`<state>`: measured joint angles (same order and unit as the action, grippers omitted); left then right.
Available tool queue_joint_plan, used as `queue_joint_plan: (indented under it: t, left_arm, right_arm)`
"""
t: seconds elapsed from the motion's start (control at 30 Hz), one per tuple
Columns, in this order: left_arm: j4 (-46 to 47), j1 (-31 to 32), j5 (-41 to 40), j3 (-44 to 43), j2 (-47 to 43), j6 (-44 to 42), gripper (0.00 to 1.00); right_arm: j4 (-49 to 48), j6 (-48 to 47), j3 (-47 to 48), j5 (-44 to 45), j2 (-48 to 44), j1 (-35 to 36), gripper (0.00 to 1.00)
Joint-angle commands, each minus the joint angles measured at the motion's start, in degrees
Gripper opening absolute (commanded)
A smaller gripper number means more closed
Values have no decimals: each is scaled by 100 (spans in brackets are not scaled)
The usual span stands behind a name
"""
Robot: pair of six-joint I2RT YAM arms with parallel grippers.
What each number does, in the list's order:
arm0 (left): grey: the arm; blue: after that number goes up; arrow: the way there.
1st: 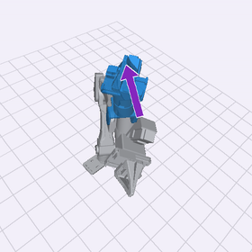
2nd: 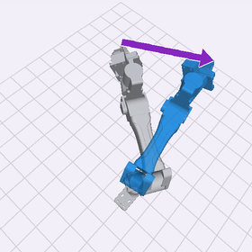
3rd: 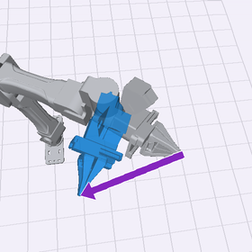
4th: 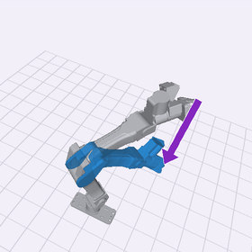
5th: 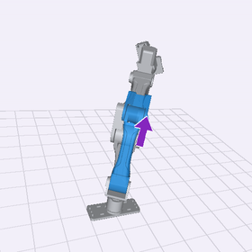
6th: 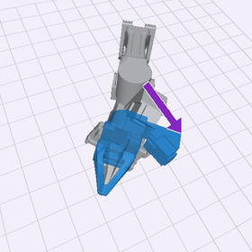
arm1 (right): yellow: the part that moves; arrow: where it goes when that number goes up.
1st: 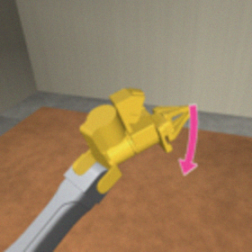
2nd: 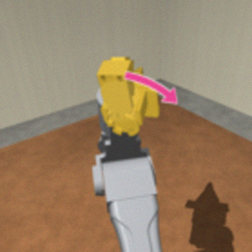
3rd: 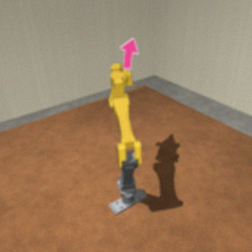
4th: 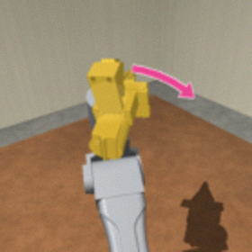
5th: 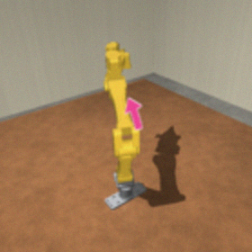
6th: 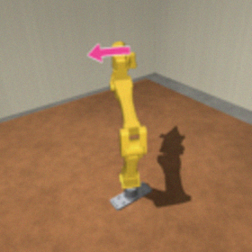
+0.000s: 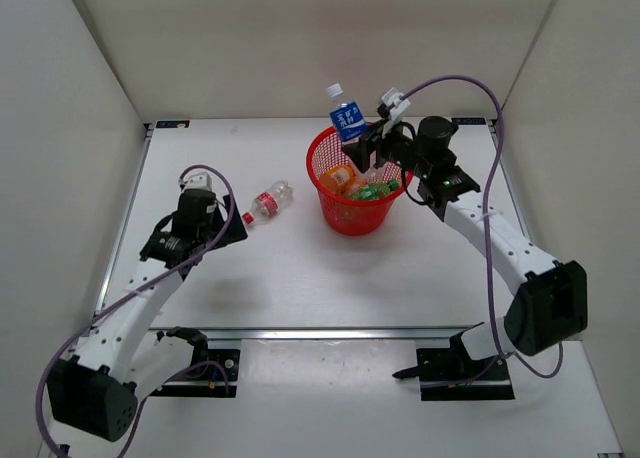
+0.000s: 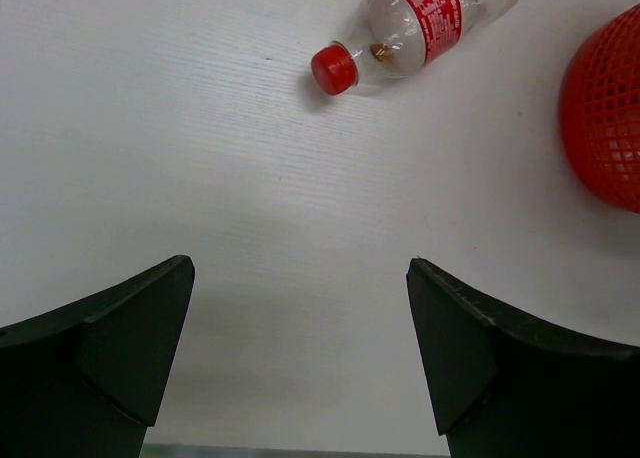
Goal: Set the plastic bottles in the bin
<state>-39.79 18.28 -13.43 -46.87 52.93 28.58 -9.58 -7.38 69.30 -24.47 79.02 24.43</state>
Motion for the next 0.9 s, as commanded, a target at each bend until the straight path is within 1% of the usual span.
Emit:
queue_joint_plan:
  t: [0.0,0.03,0.07,0.1,0.13,0.17,0.2,0.23,0.27,0.3,0.33,0.37,0.4,0.43,0.47,0.5,0.53,0.6,0.67,0.7,0.73,0.8,0.83,0.87]
  left_arm:
    - [753,-272,701,-400,523,-282,99]
    - [875,-316,832,-480,856,-370,98]
    - [990,-386,1060,-663,1051,-466,99]
    - [1234,-509,1305,-883,1445,-676,99]
    - [1254,-562,1543,-1068,1944,-843,99]
    - [1307,-650,1806,-1461,2437,-1045,98]
    - [1342,-703,1939,-1900,2668,-1160,99]
    - [1299,-747,2036,-2435,3157,-1405,99]
    - [1220,-826,2455,-2728,3650,-1738,99]
    - [1141,-966,2773,-3253,3889,-1855,99]
    - [1123,-1106,2854,-3745,4344,-1943,99]
    - [1201,-1169,3081,-3924,4767,-2118,99]
    - [1176,-1308,3283,-4335,4980,-2146,99]
    - [1167,-1423,3494,-4661,5417,-2329,99]
    - [1167,-1546,4071,-4734,5778,-2461,99]
    - [975,-1564,4442,-5074,6147,-2610,99]
    - [938,-1626,4637,-5295,6316,-2707,98]
    - [606,-1617,4736,-5525,6773,-2997,98]
    - [551,-1574,4875,-5640,7019,-3086,98]
    - [560,-1582,5007,-5675,7143,-3069,98]
    - [604,-1539,5121,-5658,7126,-3025,98]
    - [656,-1450,4991,-5544,7153,-2937,99]
    - [761,-1346,4834,-5378,7074,-2911,99]
    - [832,-1241,4606,-5202,7065,-2902,99]
  right_arm:
    - [-183,614,-12,-243,376,-122,41]
    - [-202,641,-82,-216,386,-131,47]
    - [-219,650,-83,-234,464,-192,51]
    - [-237,728,-109,-277,517,-253,59]
    - [-150,694,-83,-286,526,-324,71]
    - [-166,737,-48,-365,613,-359,76]
    - [-45,703,48,-427,614,-412,87]
    - [113,729,188,-436,640,-499,99]
    - [219,694,302,-549,588,-552,99]
    - [368,694,338,-628,518,-675,99]
    - [544,702,365,-612,439,-780,99]
    - [528,650,348,-725,299,-851,99]
    - [580,650,304,-778,133,-982,99]
    - [572,676,182,-787,44,-1114,100]
    - [589,624,137,-848,-175,-1211,99]
    - [615,597,6,-884,-351,-1369,99]
    - [633,571,-30,-893,-500,-1405,99]
    - [712,527,-187,-910,-746,-1581,99]
    - [721,518,-389,-902,-1002,-1800,99]
    - [808,327,-434,-649,-1107,-1670,100]
    - [835,72,-443,-177,-1230,-1660,99]
    - [1377,-18,-173,160,-1223,-1686,99]
    - [1441,217,-119,214,-1275,-1800,99]
    - [1459,506,-179,23,-1354,-2079,100]
